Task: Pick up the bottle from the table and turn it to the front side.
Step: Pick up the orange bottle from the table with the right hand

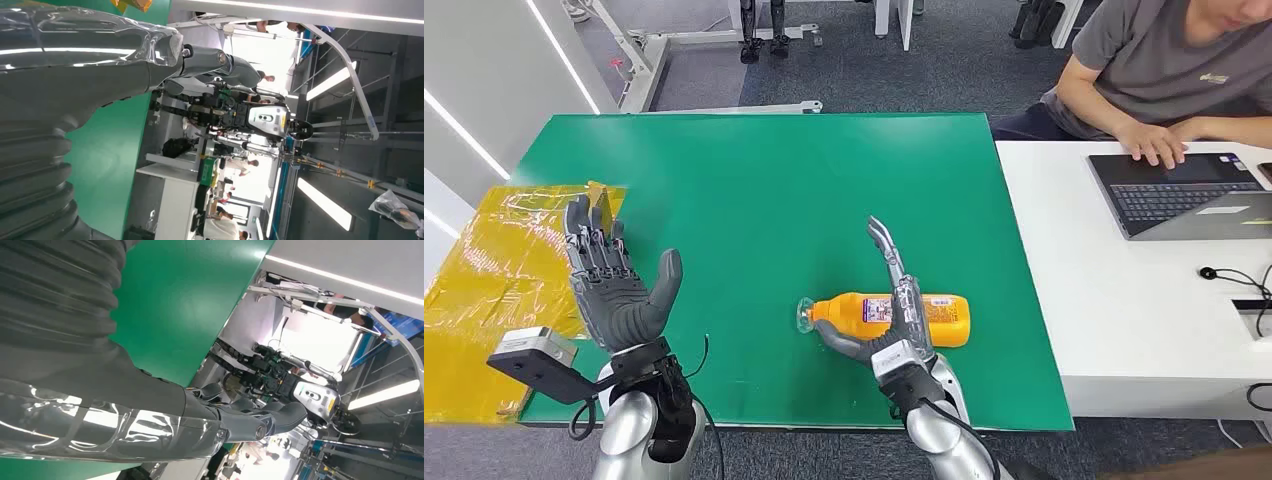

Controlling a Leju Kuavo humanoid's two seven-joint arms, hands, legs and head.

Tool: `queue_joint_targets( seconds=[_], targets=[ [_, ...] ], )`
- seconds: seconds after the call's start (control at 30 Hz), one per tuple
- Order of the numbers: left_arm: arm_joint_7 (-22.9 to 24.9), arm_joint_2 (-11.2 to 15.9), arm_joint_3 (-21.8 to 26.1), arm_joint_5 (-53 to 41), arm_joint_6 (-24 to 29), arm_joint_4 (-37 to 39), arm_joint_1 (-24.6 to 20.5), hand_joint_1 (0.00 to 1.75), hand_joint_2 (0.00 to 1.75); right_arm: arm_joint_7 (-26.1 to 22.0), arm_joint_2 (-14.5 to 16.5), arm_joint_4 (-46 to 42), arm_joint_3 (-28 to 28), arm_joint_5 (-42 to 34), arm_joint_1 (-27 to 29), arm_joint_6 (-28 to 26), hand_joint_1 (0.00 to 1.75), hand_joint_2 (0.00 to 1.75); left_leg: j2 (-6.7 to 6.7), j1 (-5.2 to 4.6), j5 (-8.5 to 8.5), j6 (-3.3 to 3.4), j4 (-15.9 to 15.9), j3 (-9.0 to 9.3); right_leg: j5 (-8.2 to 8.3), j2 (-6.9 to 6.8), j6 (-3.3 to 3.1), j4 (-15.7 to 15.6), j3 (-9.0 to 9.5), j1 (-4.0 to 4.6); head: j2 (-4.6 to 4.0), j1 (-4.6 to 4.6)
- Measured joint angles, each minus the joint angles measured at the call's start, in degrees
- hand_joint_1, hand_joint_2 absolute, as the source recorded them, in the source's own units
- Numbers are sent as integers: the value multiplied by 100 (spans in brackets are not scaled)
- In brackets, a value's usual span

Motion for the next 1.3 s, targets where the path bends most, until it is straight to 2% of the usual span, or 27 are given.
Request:
queue_joint_targets(
  seconds=[0.27,0.33,0.43,0.57,0.7,0.93,1.3],
  targets=[
    [0,0,0,-14,-20,0,0,0,175,50,-1,-12,-2,138,-3,-39,0,175,0,0,0,0,0,0,0,0,0,0,0,0,0,0],
    [0,0,0,-22,-69,0,-3,0,175,226,-9,-21,-2,472,-31,-91,0,175,0,0,0,0,0,0,0,0,0,0,0,0,0,0],
    [0,0,0,-41,-160,0,-13,0,175,746,-66,-49,-2,1209,-158,-3,0,175,1,0,0,0,0,0,0,1,0,0,0,0,0,-1],
    [0,0,0,-49,-186,0,-16,0,175,928,-94,-60,-2,1448,-214,64,0,175,2,0,0,0,0,0,0,1,0,0,0,0,0,0],
    [0,2,0,-74,-384,0,-72,0,175,1814,-426,142,25,2891,-994,885,0,175,-2,-1,4,1,4,0,3,-3,1,0,2,-1,0,1],
    [0,4,0,-81,-399,0,-104,0,175,1853,-521,286,50,2993,-1208,1015,0,175,-1,0,1,-1,2,-1,1,0,1,0,0,0,0,0],
    [0,80,0,-48,-450,39,-204,0,175,2164,-803,1684,748,3759,-2261,2553,0,175,-2,-1,7,4,4,-1,7,-2,0,0,1,-1,0,1]
  ],
)
